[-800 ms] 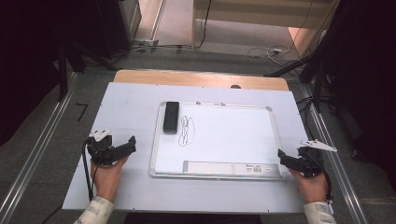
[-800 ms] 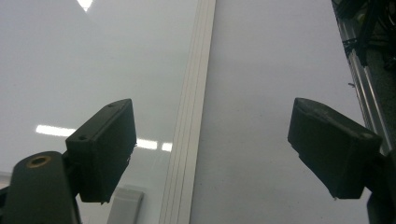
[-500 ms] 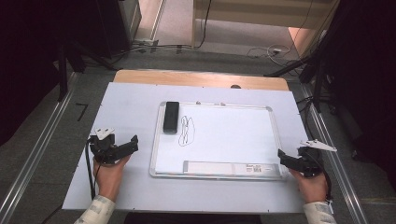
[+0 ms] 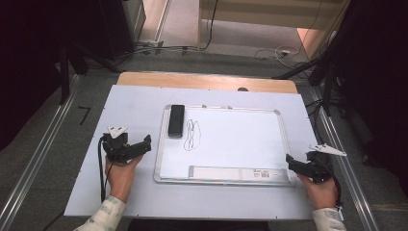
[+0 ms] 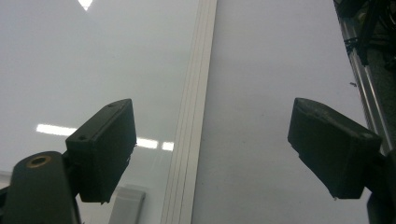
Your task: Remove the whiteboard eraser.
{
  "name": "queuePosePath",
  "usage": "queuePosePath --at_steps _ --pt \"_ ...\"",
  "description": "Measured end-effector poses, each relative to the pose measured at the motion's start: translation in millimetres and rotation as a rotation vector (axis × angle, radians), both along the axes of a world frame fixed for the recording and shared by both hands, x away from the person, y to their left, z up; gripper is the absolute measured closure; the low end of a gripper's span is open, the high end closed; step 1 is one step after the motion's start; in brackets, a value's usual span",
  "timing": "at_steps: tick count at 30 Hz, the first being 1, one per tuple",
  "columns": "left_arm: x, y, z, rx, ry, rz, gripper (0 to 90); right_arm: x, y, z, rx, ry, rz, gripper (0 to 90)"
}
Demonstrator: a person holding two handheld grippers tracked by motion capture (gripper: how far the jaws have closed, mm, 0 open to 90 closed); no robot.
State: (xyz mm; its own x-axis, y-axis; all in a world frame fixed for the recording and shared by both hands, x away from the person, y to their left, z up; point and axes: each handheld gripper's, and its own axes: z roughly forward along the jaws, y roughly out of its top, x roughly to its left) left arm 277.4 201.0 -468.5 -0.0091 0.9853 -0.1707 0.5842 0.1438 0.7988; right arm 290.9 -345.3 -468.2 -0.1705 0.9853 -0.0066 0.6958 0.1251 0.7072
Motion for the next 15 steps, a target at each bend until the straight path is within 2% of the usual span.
queuePosePath --at_steps 15 --pt "19.7 -15.6 2.9 -0.019 -0.002 -0.028 5.6 0.9 0.6 -0.5 -0.001 0.001 0.003 14.0"
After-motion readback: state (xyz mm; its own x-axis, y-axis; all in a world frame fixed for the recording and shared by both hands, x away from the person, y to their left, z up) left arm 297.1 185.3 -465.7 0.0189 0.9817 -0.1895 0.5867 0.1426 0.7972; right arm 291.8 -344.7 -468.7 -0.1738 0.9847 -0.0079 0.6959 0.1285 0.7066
